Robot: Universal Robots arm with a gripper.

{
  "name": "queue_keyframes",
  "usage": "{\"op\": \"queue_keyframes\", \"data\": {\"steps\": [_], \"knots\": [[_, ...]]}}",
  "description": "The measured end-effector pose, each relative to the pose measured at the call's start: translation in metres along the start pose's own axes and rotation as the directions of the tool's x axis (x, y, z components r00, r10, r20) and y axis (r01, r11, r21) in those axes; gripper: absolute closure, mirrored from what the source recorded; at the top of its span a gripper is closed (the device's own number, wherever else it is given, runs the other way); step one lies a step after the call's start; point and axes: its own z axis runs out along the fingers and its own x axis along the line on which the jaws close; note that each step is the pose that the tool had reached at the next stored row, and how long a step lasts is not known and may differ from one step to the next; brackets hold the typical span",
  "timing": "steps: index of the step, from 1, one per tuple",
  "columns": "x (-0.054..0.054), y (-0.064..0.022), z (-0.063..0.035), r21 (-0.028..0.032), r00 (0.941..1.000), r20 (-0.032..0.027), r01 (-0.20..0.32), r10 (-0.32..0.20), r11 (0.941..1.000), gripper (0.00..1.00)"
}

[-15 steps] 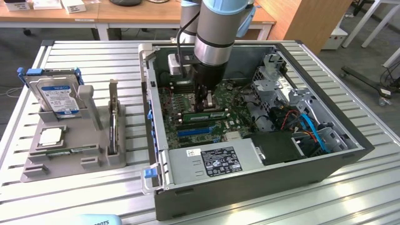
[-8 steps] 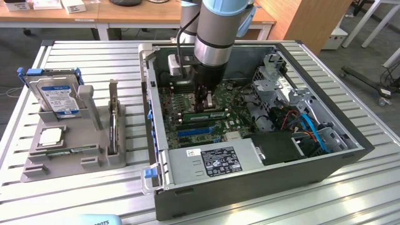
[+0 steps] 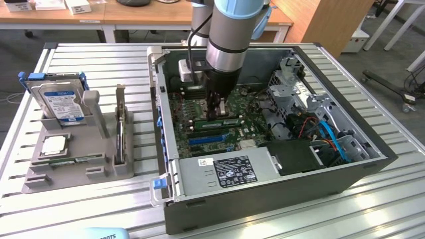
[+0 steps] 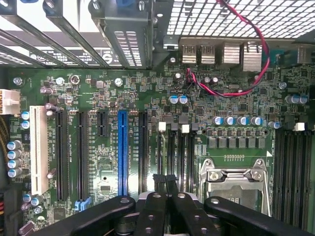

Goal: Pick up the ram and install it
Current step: 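Press down the ram until it locks into place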

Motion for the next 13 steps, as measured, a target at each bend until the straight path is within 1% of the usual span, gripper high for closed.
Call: {"op": "queue_keyframes", "data": {"steps": [13], "knots": [[0.0001,-0.0001,0.0031,0.0002,1.0000,0.0003,0.000,0.000,1.0000,0.90]]}}
